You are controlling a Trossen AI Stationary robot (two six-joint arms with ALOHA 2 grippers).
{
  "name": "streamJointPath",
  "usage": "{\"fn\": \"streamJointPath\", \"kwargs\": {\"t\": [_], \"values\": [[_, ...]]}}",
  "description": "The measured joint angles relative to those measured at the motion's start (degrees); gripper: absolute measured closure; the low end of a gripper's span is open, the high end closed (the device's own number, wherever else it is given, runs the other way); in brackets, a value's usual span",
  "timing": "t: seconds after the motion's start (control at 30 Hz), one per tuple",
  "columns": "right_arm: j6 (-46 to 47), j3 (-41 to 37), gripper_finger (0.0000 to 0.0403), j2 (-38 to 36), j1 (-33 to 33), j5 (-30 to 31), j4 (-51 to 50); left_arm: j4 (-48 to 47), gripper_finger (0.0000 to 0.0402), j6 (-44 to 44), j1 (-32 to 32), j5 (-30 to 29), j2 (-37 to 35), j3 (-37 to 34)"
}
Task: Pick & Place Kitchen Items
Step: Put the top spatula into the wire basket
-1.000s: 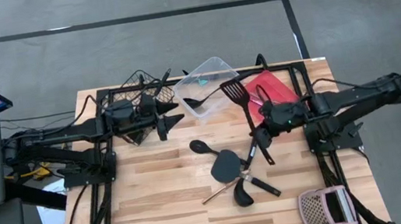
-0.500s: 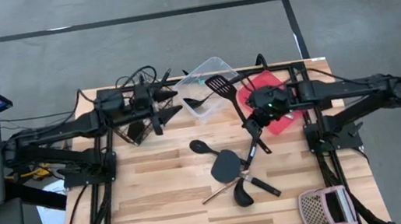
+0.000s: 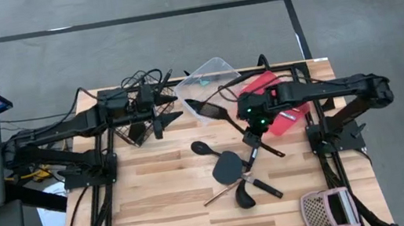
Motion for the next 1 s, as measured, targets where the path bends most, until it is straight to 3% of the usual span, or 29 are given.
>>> {"fn": "streamJointPath", "kwargs": {"t": [0.4, 1.0], "values": [[0.16, 0.00, 0.0394, 4.08, 3.10, -1.78, 1.48, -7.53, 0.0134, 1.28, -0.68, 5.30, 0.69, -0.79], [1.70, 0.00, 0.0394, 4.08, 6.29, -1.59, 4.46, -1.32, 0.0134, -0.65, -3.43, 5.50, 13.25, -1.84]]}}
